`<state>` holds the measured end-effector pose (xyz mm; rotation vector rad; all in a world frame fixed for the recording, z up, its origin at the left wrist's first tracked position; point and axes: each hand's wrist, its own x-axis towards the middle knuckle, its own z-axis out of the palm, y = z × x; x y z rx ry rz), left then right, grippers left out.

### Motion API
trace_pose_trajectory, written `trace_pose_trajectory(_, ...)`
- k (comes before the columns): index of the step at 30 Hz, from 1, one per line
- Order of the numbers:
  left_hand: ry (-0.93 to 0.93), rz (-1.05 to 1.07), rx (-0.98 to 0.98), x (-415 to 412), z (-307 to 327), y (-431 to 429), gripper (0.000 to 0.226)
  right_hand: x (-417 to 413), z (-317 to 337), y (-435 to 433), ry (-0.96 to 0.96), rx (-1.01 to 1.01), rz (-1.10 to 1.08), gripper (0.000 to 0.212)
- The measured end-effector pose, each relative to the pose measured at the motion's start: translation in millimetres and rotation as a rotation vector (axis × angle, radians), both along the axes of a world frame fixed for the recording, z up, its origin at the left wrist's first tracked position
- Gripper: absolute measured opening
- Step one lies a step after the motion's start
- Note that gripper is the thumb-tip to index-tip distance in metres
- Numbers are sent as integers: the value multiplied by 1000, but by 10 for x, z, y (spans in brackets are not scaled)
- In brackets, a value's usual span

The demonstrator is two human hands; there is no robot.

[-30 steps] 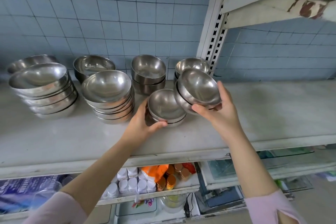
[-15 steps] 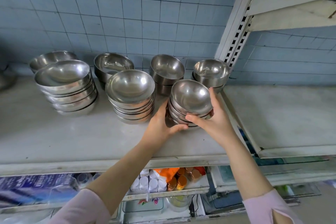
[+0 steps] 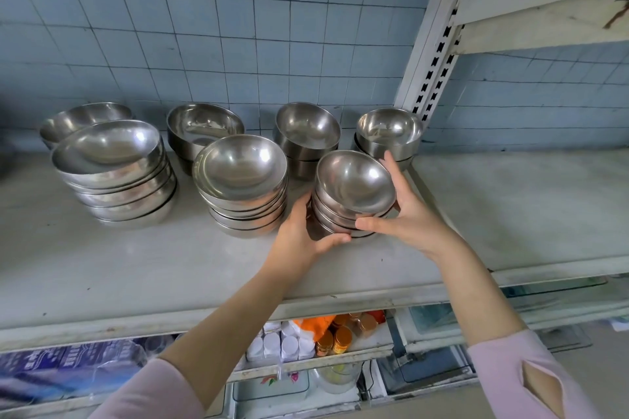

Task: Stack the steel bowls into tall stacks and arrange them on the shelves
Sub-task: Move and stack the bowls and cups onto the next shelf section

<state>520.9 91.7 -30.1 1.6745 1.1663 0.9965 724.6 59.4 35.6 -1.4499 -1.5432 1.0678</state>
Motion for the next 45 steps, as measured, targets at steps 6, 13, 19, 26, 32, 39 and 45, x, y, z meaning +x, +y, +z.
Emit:
trace_pose_trajectory(6,18,6,-12,-3,9,-20,107,96,-152,28,134,-16,-20,130)
trace_pose_trajectory(13,61,-37,-51,-8,52,-35,110,187,-163,-3,201,4,5,95)
trace_pose_trajectory(19,43,-94,-69,-74,121,-205,97,204,-95,-275,163,50,24,97)
trace_pose_trajectory(26,50,-166,44,-596,336,-588,105,-137,58,-726,152,113,40,90)
trace_pose_trajectory(32,70,-160,68,-1364,411,-734,99,-870,128,-867,192,137,50,84)
trace_pose_trajectory(39,107,-86,41,-2568,440,-748,98,-2048,63,-720,235,102,95,88)
trace_pose_trajectory(45,131,-19,-37,-3534,332,-675,98,-3018,-130,-463,247,75,149,89)
